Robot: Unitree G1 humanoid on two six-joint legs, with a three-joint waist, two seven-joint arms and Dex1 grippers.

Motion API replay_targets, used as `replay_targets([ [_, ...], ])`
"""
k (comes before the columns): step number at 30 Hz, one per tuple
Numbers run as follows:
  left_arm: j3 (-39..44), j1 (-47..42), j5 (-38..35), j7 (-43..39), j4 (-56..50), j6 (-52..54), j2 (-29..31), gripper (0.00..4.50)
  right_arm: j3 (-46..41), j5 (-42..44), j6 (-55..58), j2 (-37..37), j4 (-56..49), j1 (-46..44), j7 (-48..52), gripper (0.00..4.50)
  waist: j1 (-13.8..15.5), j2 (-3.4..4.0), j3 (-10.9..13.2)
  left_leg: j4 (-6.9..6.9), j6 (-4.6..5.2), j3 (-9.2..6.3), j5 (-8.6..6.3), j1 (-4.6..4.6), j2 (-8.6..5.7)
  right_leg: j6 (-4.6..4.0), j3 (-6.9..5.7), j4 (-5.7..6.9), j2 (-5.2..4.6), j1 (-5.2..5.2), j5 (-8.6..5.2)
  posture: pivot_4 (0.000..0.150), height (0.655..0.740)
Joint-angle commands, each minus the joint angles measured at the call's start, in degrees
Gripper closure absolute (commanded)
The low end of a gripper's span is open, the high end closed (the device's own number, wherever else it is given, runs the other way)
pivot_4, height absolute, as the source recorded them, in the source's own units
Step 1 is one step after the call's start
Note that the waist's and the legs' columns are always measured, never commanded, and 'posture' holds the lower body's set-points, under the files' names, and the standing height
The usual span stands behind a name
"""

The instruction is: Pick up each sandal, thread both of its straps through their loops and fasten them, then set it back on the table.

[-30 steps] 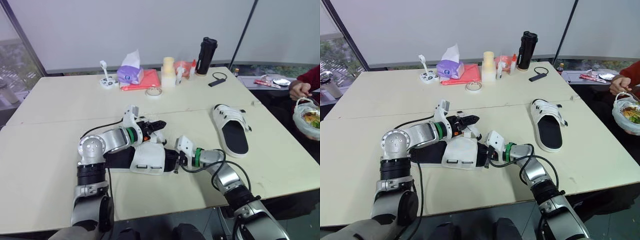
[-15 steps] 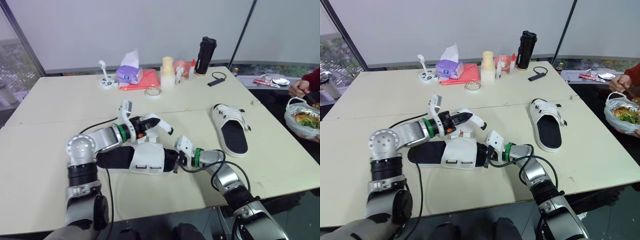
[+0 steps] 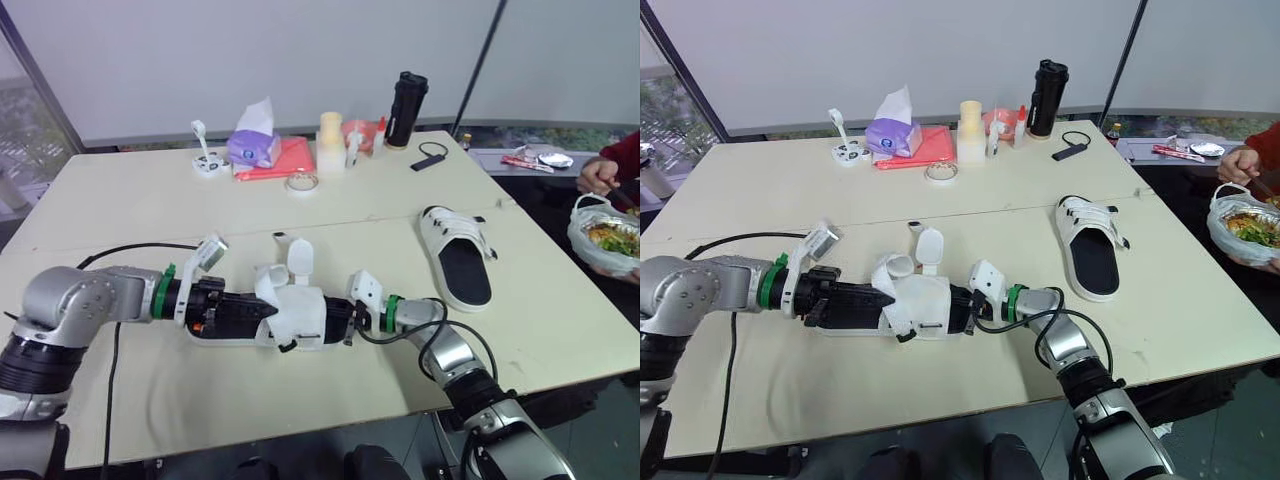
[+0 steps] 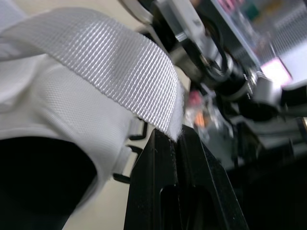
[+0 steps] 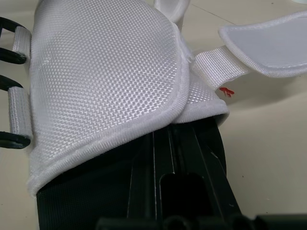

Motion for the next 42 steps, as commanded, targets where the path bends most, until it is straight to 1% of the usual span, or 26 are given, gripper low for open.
replay_targets([
  [1,-3.4,-2.7,5.4,-7.3,2.4,-5.2,1.0,4.42,2.3,-4.0,2.2,0.1,5.0,1.6,-1.2,4.50,0.0,-0.01,0.0,-0.04,0.01,0.00,0.00,-0.01,0.00,-0.01,0.03,-0.01,0.01,-0.03,0.00,0.150,0.7394],
  [3,-4.3,-6.3,8.4,-7.7,7.7,-7.2,-1.5,4.42,2.4,-4.1,2.2,0.0,4.8,1.7,-1.1,4.50,0.0,-0.01,0.0,-0.10,0.02,0.03,0.01,-0.04,0.03,-0.01,0.06,-0.01,0.11,-0.11,0.00,0.150,0.7394],
  [5,-4.7,-9.5,10.1,-10.0,11.4,-8.2,-2.7,4.42,2.4,-4.1,2.3,-0.1,4.5,1.9,-1.1,4.50,0.0,-0.08,0.0,-0.08,0.03,0.05,0.02,-0.09,0.02,-0.01,0.03,0.00,0.26,-0.14,0.00,0.150,0.7394],
  [9,-6.3,-12.8,13.9,-15.9,16.1,-10.5,-2.3,4.42,2.6,-4.2,2.5,-0.5,4.1,2.6,-0.9,4.50,-0.1,-0.09,0.0,-0.14,0.05,0.05,0.01,-0.10,0.02,0.03,0.08,0.01,0.34,-0.18,0.00,0.150,0.7394],
  [13,-7.4,-14.3,17.3,-20.4,18.9,-12.5,-2.2,4.42,2.7,-4.2,2.6,-0.6,3.7,2.8,-1.0,4.50,0.1,-0.09,0.0,-0.14,0.05,-0.02,0.01,-0.12,0.15,0.07,0.12,0.01,0.58,-0.19,0.02,0.150,0.7394],
  [18,-7.1,-13.9,17.6,-23.9,17.2,-10.9,-1.7,4.42,2.8,-4.3,2.7,-0.4,4.0,2.7,-1.2,4.50,0.1,-0.09,0.0,-0.14,0.05,-0.03,0.00,-0.14,0.19,0.07,0.13,0.04,0.62,-0.22,0.02,0.150,0.7394],
  [25,-6.2,-12.8,17.9,-23.6,15.2,-9.9,-2.3,4.42,3.0,-4.4,2.7,-0.2,4.0,2.8,-1.3,4.50,0.1,-0.10,0.0,-0.14,0.06,-0.04,0.00,-0.13,0.20,0.09,0.14,0.08,0.63,-0.22,0.03,0.150,0.7394],
  [30,-7.4,-11.4,20.0,-23.5,13.8,-12.1,-2.0,4.42,2.9,-4.4,2.7,-0.1,4.1,2.7,-1.4,4.50,0.1,-0.10,0.0,-0.14,0.06,-0.05,0.00,-0.13,0.21,0.13,0.14,0.10,0.65,-0.22,0.05,0.150,0.7394],
  [36,-6.5,-13.1,20.7,-23.7,16.0,-12.1,-3.3,4.42,3.0,-4.3,2.9,-0.1,3.8,3.0,-1.5,4.50,0.1,-0.10,0.0,-0.13,0.06,-0.05,0.00,-0.12,0.22,0.14,0.14,0.15,0.66,-0.23,0.06,0.150,0.7394],
  [42,-7.7,-13.1,22.5,-25.6,16.1,-13.5,-2.3,4.42,3.1,-4.3,3.1,-0.3,3.3,3.5,-1.5,4.50,0.1,-0.11,0.0,-0.12,0.06,-0.05,0.00,-0.10,0.22,0.14,0.15,0.24,0.67,-0.25,0.05,0.150,0.7394],
])
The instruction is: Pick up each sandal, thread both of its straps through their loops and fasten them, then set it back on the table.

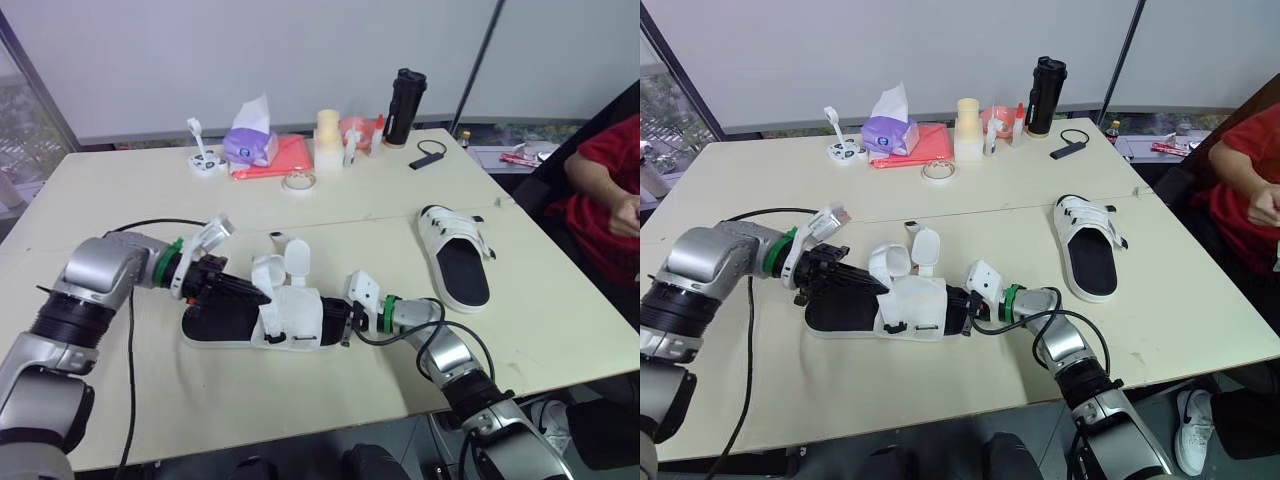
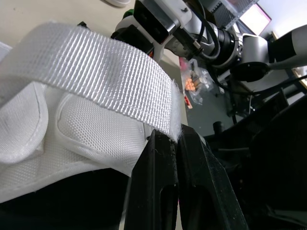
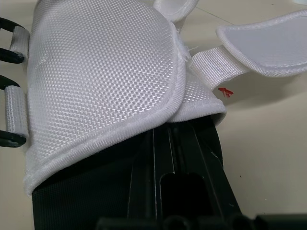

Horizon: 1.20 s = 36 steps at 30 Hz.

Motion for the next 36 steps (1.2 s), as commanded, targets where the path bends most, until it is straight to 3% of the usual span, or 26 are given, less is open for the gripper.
replay_targets([
  [1,0.4,-1.1,0.9,-1.3,-0.1,-0.9,0.8,4.42,2.6,-4.2,3.1,-0.6,4.2,2.7,-0.9,4.50,0.0,0.00,0.0,0.00,0.00,-0.01,0.00,0.00,0.00,0.00,0.00,0.03,0.00,-0.01,0.00,0.150,0.7394],
  [27,1.1,-1.9,0.8,-2.1,0.3,0.6,-0.1,4.42,2.8,-4.6,2.9,0.0,4.4,3.0,-1.5,4.50,0.0,-0.02,0.0,0.02,0.00,-0.04,0.00,0.02,0.04,0.00,0.00,0.16,0.08,-0.04,-0.01,0.150,0.7394],
  [36,-1.0,-0.5,4.2,-2.2,-0.4,-3.8,0.9,4.42,2.8,-4.6,2.7,0.1,4.6,3.0,-1.7,4.50,0.0,-0.04,0.0,0.03,0.00,-0.05,0.00,0.04,0.04,-0.01,0.01,0.20,0.09,-0.04,-0.01,0.150,0.7394],
])
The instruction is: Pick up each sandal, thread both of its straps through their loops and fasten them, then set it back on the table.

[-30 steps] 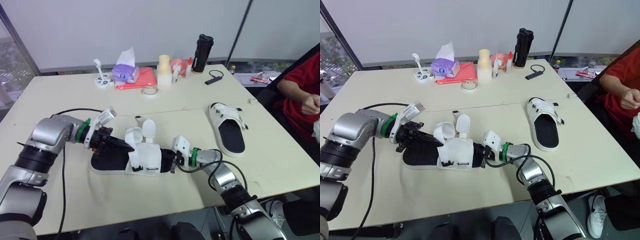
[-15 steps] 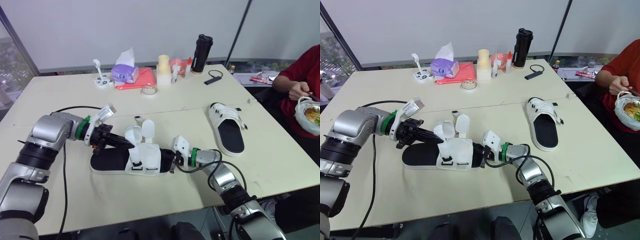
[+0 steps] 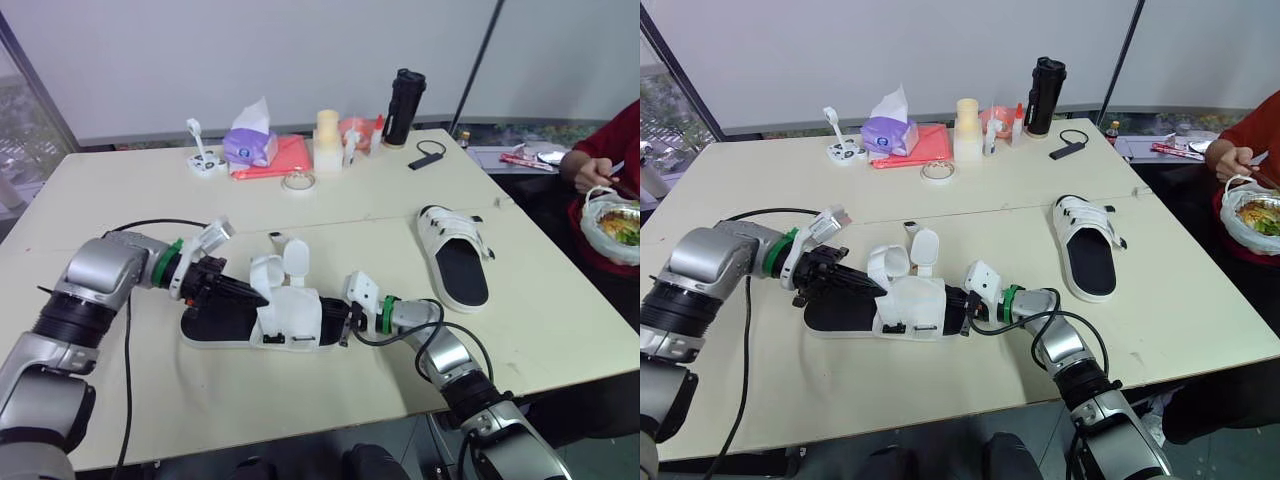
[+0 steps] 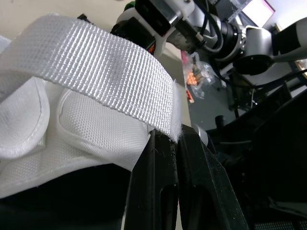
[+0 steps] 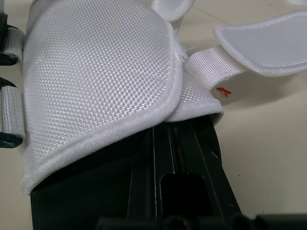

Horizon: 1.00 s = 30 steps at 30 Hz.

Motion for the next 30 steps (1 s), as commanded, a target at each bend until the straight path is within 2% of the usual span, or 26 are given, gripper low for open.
replay_targets([
  [1,-0.8,-0.5,1.5,-0.7,-1.1,-2.5,1.1,4.42,2.7,-4.2,2.7,-0.3,4.7,2.8,-1.0,4.50,0.0,0.00,0.0,0.00,0.00,0.00,0.00,0.01,0.00,0.00,0.00,0.00,0.00,0.00,0.00,0.150,0.7394],
  [8,-5.3,-2.1,1.2,-0.7,-1.0,-7.9,3.9,4.42,2.8,-4.3,2.5,-0.3,5.1,2.8,-0.9,4.50,0.0,0.00,0.0,-0.01,0.00,0.00,0.00,0.01,0.01,-0.01,0.00,0.01,0.00,0.00,-0.01,0.150,0.7394],
  [14,-10.0,-7.4,0.6,-0.7,1.3,-12.2,2.7,4.42,2.9,-4.3,2.6,0.1,5.2,2.7,-1.0,4.50,0.0,-0.05,0.0,0.01,0.00,0.00,0.00,0.01,0.00,-0.02,0.00,0.02,0.01,0.01,-0.01,0.150,0.7394],
  [21,-14.6,-7.8,-2.2,-0.7,-0.6,-13.6,4.3,4.42,2.8,-4.3,2.9,0.3,4.4,3.6,-1.7,4.50,-0.1,-0.05,0.0,0.00,0.04,0.00,-0.02,0.04,0.07,-0.03,0.06,0.04,0.12,0.00,-0.01,0.150,0.7394],
  [30,-15.0,-7.6,-0.6,-0.7,-0.7,-16.0,3.7,4.42,2.9,-4.2,3.2,0.5,4.1,3.8,-2.2,4.50,0.0,-0.05,0.0,0.01,0.04,0.00,-0.02,0.05,0.07,-0.03,0.08,0.05,0.15,0.01,-0.02,0.150,0.7394],
])
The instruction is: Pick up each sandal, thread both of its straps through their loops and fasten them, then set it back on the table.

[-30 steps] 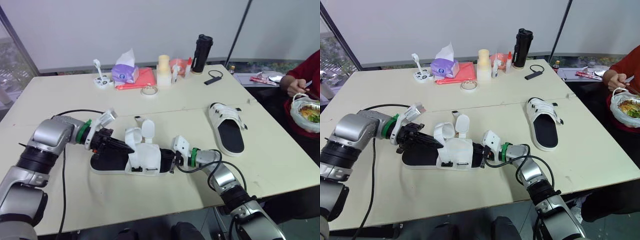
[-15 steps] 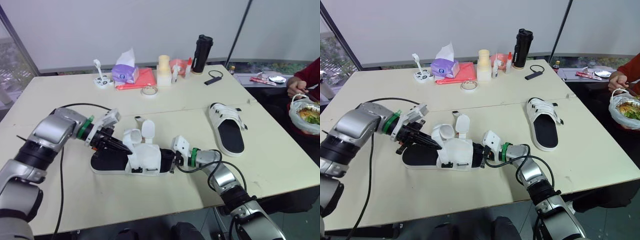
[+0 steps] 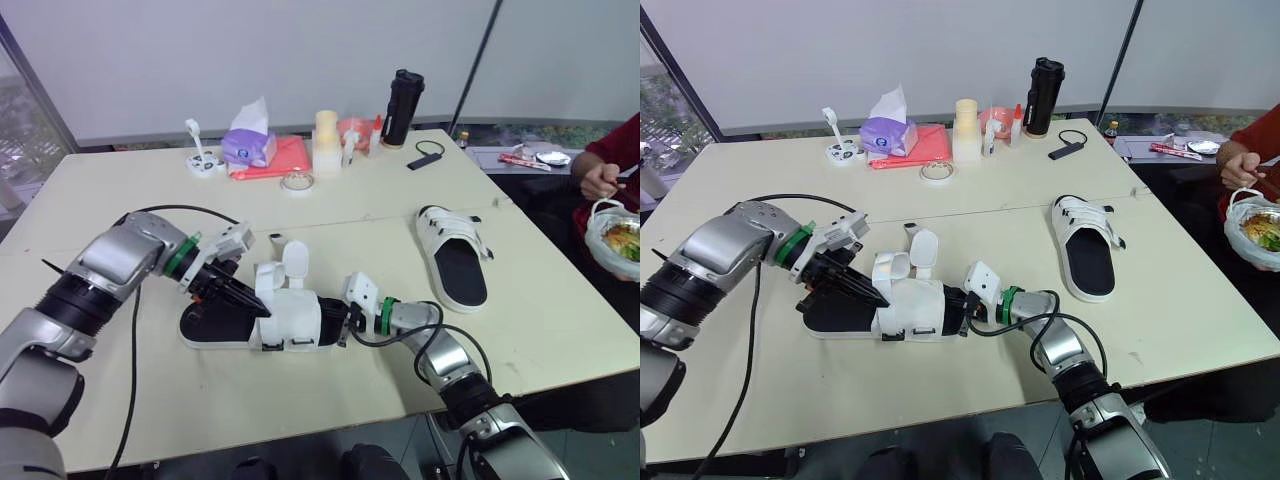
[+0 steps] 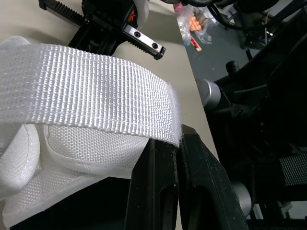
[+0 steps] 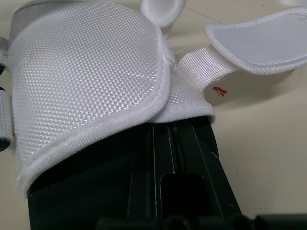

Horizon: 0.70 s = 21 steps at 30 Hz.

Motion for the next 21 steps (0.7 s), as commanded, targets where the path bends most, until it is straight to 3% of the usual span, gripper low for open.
replay_targets([
  [1,0.1,-0.5,1.0,-0.3,-0.6,-2.1,0.1,4.42,3.0,-4.1,3.1,0.0,4.7,3.0,-0.9,4.50,0.0,0.00,0.0,0.00,0.00,0.00,0.00,0.00,0.00,0.00,0.00,0.00,0.00,0.00,0.00,0.150,0.7394],
  [5,0.7,-1.1,2.0,-0.3,-1.3,-3.7,-0.2,4.42,3.0,-4.0,3.0,0.2,5.1,2.9,-0.9,4.50,0.0,0.00,0.0,0.00,0.00,0.00,0.00,0.00,0.00,0.00,0.00,0.01,0.01,0.00,0.00,0.150,0.7394],
  [14,1.2,-1.5,-5.2,-0.3,-7.8,0.8,2.6,4.42,3.1,-4.1,3.1,0.5,5.3,3.3,-1.2,4.50,-0.1,0.00,0.0,0.00,0.01,0.00,0.00,0.01,0.03,0.00,0.04,0.03,0.05,-0.01,0.00,0.150,0.7394],
  [21,0.7,1.6,-3.9,-0.3,-9.5,-0.4,4.7,4.42,3.2,-4.0,3.4,0.6,5.0,3.5,-1.3,4.50,-0.1,-0.01,0.0,0.00,0.02,0.00,-0.01,0.04,0.06,-0.03,0.07,0.06,0.11,-0.01,-0.02,0.150,0.7394],
])
